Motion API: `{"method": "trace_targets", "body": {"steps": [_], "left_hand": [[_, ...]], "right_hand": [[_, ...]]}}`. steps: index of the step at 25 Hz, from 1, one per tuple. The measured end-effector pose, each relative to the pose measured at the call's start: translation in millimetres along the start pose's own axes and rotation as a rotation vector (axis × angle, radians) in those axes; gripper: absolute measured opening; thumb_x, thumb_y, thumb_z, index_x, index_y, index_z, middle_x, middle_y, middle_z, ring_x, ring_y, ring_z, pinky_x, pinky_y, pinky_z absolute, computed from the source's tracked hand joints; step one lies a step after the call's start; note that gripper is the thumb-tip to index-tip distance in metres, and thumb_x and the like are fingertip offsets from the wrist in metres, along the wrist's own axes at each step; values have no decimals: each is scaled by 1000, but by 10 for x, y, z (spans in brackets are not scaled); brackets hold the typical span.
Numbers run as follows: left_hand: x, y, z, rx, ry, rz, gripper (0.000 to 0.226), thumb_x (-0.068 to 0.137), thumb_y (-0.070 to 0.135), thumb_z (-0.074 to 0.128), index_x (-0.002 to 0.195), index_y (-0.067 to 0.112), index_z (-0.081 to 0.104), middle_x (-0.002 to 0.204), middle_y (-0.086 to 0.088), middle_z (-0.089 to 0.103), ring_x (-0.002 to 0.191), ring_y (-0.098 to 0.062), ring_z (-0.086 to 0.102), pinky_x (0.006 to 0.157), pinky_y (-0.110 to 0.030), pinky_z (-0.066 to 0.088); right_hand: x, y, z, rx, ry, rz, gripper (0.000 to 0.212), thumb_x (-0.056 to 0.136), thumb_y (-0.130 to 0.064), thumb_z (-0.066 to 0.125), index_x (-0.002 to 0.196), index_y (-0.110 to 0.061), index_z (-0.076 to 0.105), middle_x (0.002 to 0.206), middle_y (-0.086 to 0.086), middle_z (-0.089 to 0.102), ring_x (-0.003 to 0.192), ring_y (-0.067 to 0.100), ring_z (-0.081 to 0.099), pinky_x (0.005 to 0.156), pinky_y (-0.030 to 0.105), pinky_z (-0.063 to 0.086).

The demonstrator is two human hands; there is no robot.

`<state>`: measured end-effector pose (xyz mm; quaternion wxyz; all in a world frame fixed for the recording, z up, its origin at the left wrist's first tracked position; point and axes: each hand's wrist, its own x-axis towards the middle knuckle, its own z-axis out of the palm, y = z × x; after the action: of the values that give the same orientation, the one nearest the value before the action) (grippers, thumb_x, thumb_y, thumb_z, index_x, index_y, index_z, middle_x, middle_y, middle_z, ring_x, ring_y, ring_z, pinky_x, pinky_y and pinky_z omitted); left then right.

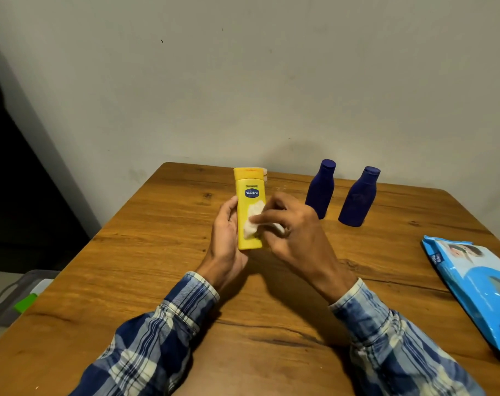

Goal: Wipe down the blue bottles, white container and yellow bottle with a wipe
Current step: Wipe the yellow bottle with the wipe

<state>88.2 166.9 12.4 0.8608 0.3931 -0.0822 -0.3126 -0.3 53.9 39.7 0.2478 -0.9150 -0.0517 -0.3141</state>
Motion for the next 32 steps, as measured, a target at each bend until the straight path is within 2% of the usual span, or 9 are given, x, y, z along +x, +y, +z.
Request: {"method": "trace_targets", "body": {"steps": [5, 9, 12, 15, 17, 20, 25, 29, 32], "left_hand": [[1, 83, 1, -135, -8, -27, 49, 104, 41, 44, 126, 3, 65, 101, -16, 72, 91, -25, 69, 98, -37, 50], [0, 109, -22, -112, -4, -2, 51, 107, 41, 38, 133, 3, 61, 116, -20, 71, 99, -27, 70, 94, -40, 55], [-13, 131, -35, -145, -10, -31, 48, 106, 40, 38, 121, 3, 65, 97, -16, 73, 81, -23, 72, 75, -34, 61], [-11, 131, -14, -156, -5, -18, 50, 106, 40, 39, 130, 3, 62, 107, -19, 71, 90, -26, 71, 85, -39, 59], [1, 108, -33, -144, 6, -9, 51, 106, 40, 40, 134, 3, 60, 114, -21, 70, 96, -27, 70, 95, -40, 54], [-13, 112, -46, -152, -12, -42, 49, 105, 42, 40, 125, 4, 64, 104, -17, 72, 88, -25, 71, 85, -37, 57], [-25, -48, 39, -74, -101, -67, 55, 105, 42, 42, 143, 4, 55, 135, -23, 63, 119, -34, 62, 107, -50, 46], [-71, -131, 33, -69, -169, -94, 53, 103, 40, 48, 140, 3, 57, 124, -22, 67, 110, -31, 66, 101, -45, 51], [-41, -172, 39, 43, -168, -73, 46, 103, 42, 47, 133, 9, 61, 107, -16, 69, 88, -25, 67, 77, -38, 56]], "right_hand": [[-52, -129, 34, -16, -198, -103, 23, 84, -10, 78, 106, -11, 77, 113, 8, 62, 108, 19, 58, 97, 33, 52], [9, 6, -40, 17, 2, 53, 20, 85, -9, 76, 104, -10, 77, 105, 4, 60, 96, 16, 57, 80, 30, 56], [-30, -63, -16, 54, -196, -3, 19, 87, -10, 74, 106, -13, 77, 114, 1, 58, 106, 8, 51, 89, 18, 47], [1, 12, -25, 157, -53, 90, 19, 86, -8, 75, 104, -12, 77, 107, -3, 59, 97, 0, 52, 79, 8, 45], [10, 45, -29, 153, 22, 107, 18, 86, -7, 74, 103, -12, 77, 104, -2, 60, 95, 3, 55, 78, 10, 47], [-27, -5, 13, 123, -141, 10, 19, 87, -9, 73, 105, -12, 77, 112, 0, 61, 108, 9, 55, 91, 19, 51], [13, 97, 15, 116, 265, 108, 21, 85, -5, 76, 106, -7, 76, 107, 5, 63, 101, 10, 60, 85, 21, 57], [4, 69, 34, 7, 217, -26, 23, 85, -5, 75, 108, -7, 75, 109, 7, 63, 102, 15, 60, 88, 21, 55], [55, 165, -102, 105, 390, 86, 22, 86, -4, 75, 108, -8, 76, 107, 2, 63, 100, 10, 61, 86, 22, 56]]}}
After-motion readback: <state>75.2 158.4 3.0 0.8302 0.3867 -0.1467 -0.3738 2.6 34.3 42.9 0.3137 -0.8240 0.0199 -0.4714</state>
